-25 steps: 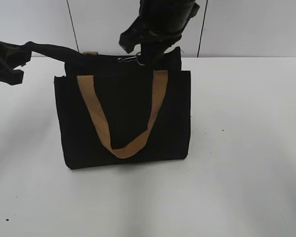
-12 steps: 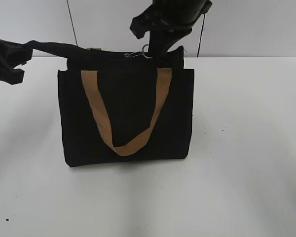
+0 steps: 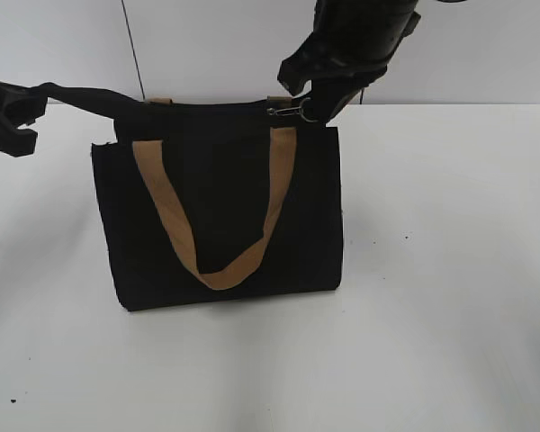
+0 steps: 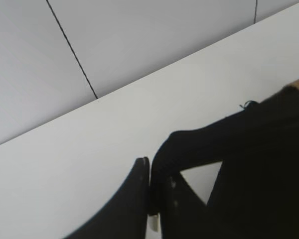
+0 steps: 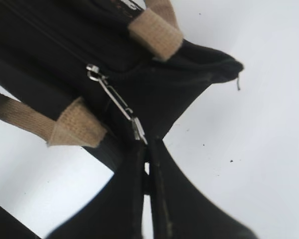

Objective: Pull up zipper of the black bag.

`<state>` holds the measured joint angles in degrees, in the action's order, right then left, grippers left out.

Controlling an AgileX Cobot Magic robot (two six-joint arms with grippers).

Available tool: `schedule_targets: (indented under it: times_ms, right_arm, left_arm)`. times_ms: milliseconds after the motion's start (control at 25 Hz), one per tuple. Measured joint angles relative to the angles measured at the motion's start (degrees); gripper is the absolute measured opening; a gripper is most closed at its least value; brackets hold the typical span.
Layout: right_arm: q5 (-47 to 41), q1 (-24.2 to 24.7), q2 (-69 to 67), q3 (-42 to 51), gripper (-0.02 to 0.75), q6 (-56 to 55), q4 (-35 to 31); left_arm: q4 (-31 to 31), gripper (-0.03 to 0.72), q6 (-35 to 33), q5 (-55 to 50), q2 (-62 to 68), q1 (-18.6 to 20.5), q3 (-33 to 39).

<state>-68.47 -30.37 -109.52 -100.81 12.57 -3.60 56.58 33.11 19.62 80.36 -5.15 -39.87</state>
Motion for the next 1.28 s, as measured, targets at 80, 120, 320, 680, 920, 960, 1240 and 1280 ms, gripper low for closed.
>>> schedule_targets:
  times_ms: [80,120,320,680,920,960,1240,1280]
  right_arm:
    - [0.1,0.1,0.7,0.1,-0.010,0.0,0.6]
    - [0.1,0.1,1.1,0.1,-0.010,0.1,0.8]
    - [0.0,0.8,2.4,0.2,-0.010,0.1,-0.8]
    - [-1.1,1.6,3.0,0.2,0.407,0.1,-1.1]
    - [-1.1,1.6,3.3,0.2,0.510,-0.6,-1.1]
    - [-1.1,1.6,3.6,0.2,0.512,-0.8,-1.1]
    - [-1.1,1.6,9.4,0.2,0.516,-2.2,0.0]
    - [-1.1,1.6,10.8,0.2,0.516,-2.5,0.2]
  left_arm:
    - [-0.1,0.032,0.0,0.1,0.0,0.0,0.0]
    - [-0.1,0.032,0.0,0.1,0.0,0.0,0.0]
    - [-0.7,0.035,0.0,0.5,0.0,0.0,0.0]
    - [-4.8,0.442,5.0,-9.7,0.0,-1.8,0.0]
    - [-17.1,0.515,6.3,-32.0,0.0,-9.2,0.0]
    - [-19.9,0.516,5.8,-35.8,0.0,-10.6,0.0]
    - [-50.3,0.517,-24.7,-56.6,0.0,-16.9,-0.8]
    - [-53.9,0.517,-29.0,-59.8,-0.1,-17.0,-1.3]
